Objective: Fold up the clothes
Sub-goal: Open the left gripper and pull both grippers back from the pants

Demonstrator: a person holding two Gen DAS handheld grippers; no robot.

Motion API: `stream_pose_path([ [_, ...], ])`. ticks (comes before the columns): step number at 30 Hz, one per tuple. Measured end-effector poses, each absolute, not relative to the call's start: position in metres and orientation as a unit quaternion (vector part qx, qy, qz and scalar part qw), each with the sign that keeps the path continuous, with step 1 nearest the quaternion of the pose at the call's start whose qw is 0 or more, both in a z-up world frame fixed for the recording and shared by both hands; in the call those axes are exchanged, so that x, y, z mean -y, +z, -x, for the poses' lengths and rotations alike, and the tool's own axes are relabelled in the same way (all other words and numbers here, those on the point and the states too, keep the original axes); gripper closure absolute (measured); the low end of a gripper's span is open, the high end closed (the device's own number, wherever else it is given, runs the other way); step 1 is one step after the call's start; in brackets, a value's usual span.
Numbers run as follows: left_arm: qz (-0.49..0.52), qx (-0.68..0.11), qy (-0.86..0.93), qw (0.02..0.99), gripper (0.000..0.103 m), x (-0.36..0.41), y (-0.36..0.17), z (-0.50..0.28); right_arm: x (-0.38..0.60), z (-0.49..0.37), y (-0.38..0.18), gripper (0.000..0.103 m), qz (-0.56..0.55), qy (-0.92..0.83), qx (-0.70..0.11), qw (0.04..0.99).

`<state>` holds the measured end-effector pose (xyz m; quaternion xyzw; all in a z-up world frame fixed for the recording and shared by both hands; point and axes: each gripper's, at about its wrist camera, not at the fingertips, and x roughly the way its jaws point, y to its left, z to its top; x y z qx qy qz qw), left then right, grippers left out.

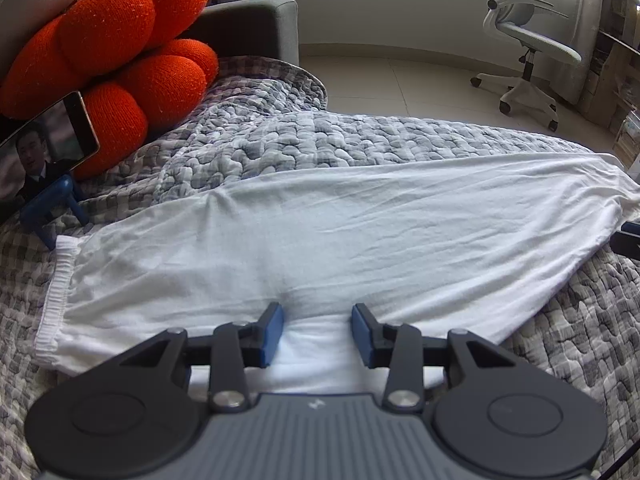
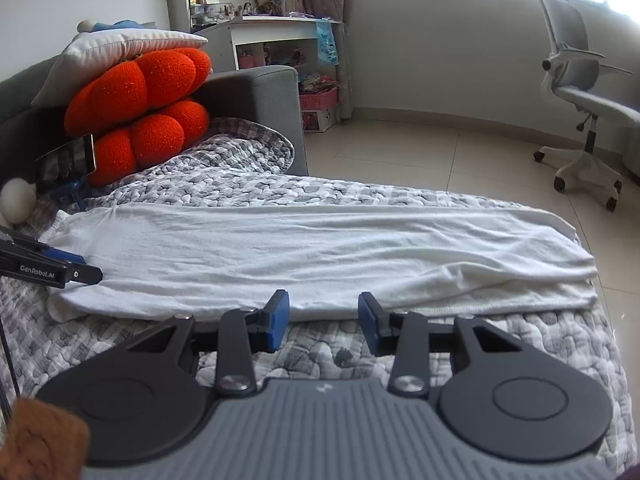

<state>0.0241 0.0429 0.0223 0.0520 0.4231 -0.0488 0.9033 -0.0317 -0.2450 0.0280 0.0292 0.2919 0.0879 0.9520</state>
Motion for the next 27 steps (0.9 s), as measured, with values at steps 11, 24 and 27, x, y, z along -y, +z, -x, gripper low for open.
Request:
stream_pose_path([
  [11, -0.047, -0.423, -0.058, 0.903, 0.063, -0.047, 0.025, -0.023, 0.295, 0.018, 0.013, 0.06, -0.057, -0.02, -0.303, 0.951],
  [24, -0.093, -0.373, -0.128, 0.914, 0.047, -0.059, 0.059, 0.04, 0.345, 0.114, 0.078, 0.056, -0.112, 0.111, -0.246, 0.956],
  [27, -0.11, -0.366, -0.143, 0.913, 0.046, -0.05, 0.054, 0.041, 0.362, 0.137, 0.111, 0.055, -0.096, 0.156, -0.228, 0.956],
])
